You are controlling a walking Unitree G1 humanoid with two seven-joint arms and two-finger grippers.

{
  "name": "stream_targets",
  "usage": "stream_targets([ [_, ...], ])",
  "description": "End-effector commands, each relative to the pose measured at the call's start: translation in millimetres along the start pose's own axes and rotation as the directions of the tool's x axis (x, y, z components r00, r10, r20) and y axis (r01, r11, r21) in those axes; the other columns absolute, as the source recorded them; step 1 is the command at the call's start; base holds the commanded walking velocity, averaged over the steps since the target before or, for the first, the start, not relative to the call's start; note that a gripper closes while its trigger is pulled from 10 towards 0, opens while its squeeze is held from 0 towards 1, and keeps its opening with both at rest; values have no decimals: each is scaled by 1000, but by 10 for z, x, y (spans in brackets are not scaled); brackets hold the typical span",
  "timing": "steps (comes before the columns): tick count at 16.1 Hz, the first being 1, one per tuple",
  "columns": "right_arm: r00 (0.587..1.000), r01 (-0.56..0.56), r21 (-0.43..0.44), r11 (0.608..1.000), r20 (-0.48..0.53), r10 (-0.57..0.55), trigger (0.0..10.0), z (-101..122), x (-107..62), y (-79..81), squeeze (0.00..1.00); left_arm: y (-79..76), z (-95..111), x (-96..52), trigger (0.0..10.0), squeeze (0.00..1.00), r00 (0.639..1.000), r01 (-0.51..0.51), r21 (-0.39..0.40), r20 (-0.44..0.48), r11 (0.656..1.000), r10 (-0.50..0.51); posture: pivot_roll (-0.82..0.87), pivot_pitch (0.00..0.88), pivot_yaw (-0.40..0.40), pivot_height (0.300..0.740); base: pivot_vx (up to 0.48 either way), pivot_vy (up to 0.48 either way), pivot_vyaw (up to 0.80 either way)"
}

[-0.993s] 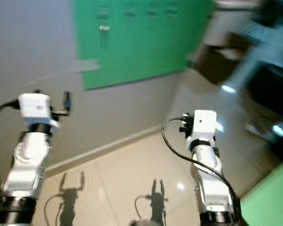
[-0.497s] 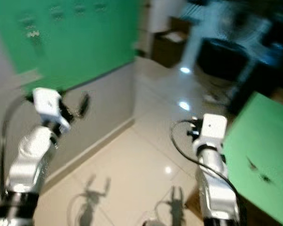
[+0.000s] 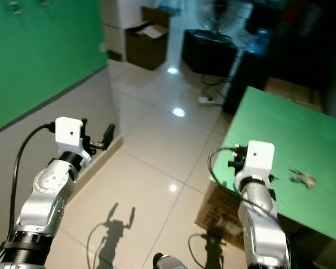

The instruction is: Hang keys on a hook

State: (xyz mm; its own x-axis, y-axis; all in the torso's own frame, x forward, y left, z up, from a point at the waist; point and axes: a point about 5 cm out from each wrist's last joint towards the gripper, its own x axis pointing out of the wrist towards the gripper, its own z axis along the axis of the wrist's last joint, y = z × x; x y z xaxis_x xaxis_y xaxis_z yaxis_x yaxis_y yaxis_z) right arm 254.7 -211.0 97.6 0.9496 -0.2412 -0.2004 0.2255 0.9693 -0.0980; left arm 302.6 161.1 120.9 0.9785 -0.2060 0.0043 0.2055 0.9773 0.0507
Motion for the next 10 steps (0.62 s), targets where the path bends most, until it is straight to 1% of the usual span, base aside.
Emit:
stream_targets([
  [1,1000,0,-20,1000,18,1,10000,24,-10,-7,0,-17,30,-4,10000,0,1000,9,18,4,1000,-9,-113,0,-43,740,0,0,-788],
  [2,1000,-20,-18,1000,20,21,10000,45,-7,10,0,-19,98,-1,10000,0,1000,4,48,28,999,-6,-104,0,-56,740,0,0,-788],
  [3,999,-41,-17,999,24,41,10000,64,6,29,0,-12,149,5,10000,0,999,-7,62,47,998,4,-99,0,-62,740,0,0,-788],
  [4,994,-93,-22,995,52,94,10000,106,36,110,0,-6,262,28,10000,0,993,-31,70,112,997,23,-93,0,-66,740,0,0,-788],
  [5,992,-112,-13,994,60,112,10000,123,39,144,0,-6,286,38,10000,0,992,-36,66,125,997,27,-96,7,-61,740,0,0,-788],
  [6,990,-119,48,992,80,115,10000,152,32,200,0,-41,250,25,10000,0,994,-8,79,109,997,0,-98,8,-58,740,0,0,-788],
  [7,991,-108,52,993,85,104,10000,156,39,202,0,-60,215,8,10000,0,995,16,93,94,996,-24,-92,0,-34,740,0,0,-788],
  [8,993,-89,58,994,84,84,10000,144,46,190,0,-61,222,8,10000,0,995,25,95,95,995,-34,-90,0,-32,740,0,0,-788],
  [10,990,-101,58,993,108,94,10000,155,53,189,0,-53,300,46,10000,0,992,9,78,124,997,-19,-89,0,-35,740,0,0,-788],
])
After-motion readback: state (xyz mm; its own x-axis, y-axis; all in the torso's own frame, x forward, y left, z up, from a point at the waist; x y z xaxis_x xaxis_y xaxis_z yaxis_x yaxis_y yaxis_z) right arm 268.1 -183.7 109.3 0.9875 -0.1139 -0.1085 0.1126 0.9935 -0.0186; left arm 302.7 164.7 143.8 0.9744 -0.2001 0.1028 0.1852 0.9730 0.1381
